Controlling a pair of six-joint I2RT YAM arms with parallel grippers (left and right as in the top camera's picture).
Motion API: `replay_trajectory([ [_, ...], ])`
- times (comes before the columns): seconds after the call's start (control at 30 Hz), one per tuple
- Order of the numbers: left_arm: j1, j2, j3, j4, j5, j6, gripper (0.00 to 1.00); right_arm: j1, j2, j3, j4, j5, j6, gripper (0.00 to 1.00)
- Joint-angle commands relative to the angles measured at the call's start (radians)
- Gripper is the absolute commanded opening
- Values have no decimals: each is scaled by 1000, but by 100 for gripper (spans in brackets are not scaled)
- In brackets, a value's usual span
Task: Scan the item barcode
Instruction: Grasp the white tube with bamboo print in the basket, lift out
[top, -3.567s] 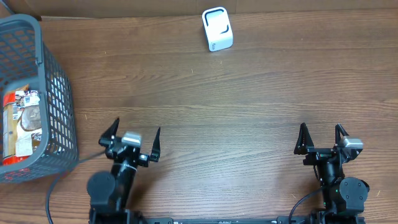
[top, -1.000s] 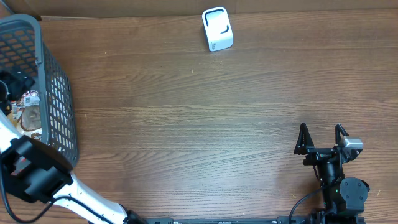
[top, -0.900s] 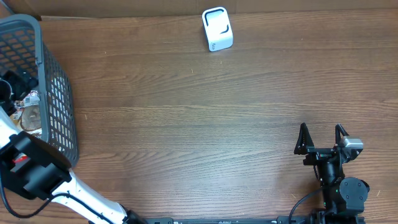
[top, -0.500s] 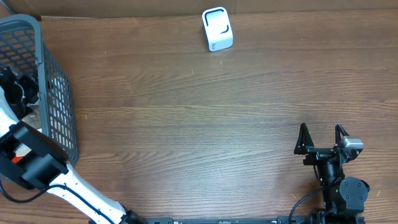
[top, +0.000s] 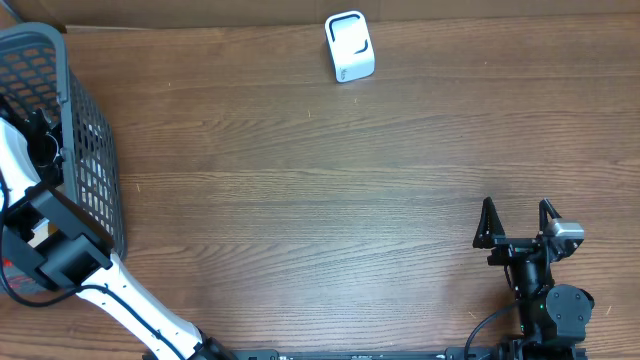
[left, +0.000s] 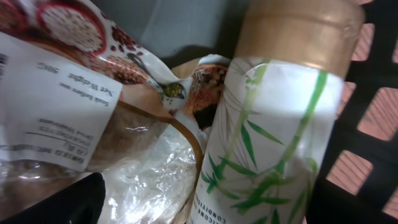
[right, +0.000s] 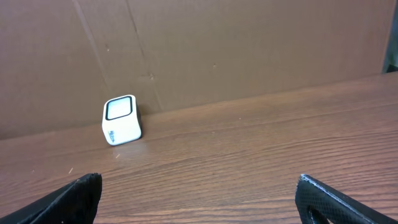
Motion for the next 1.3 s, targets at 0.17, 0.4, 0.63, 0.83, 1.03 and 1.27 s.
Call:
replay_trajectory([
  [0.17,-60,121,2,-31,-97,-56,28,-4,-10,-10,5,6,-3,100],
  [0.4,-57,119,69,-84,-104,-79,4,-4,-9,-10,5,6,-3,100],
  [0.63,-55,117,364,-253,-102,-97,4,-4,-9,-10,5,6,-3,100],
  [0.83,-55,92,695,-415,-96,-98,4,-4,-9,-10,5,6,-3,100],
  [1.03,-58,27,923,-522,-97,-117,4,-4,-9,-10,5,6,-3,100],
  [1.27,-64,6,944,-539,-103,-116,4,-4,-9,-10,5,6,-3,100],
])
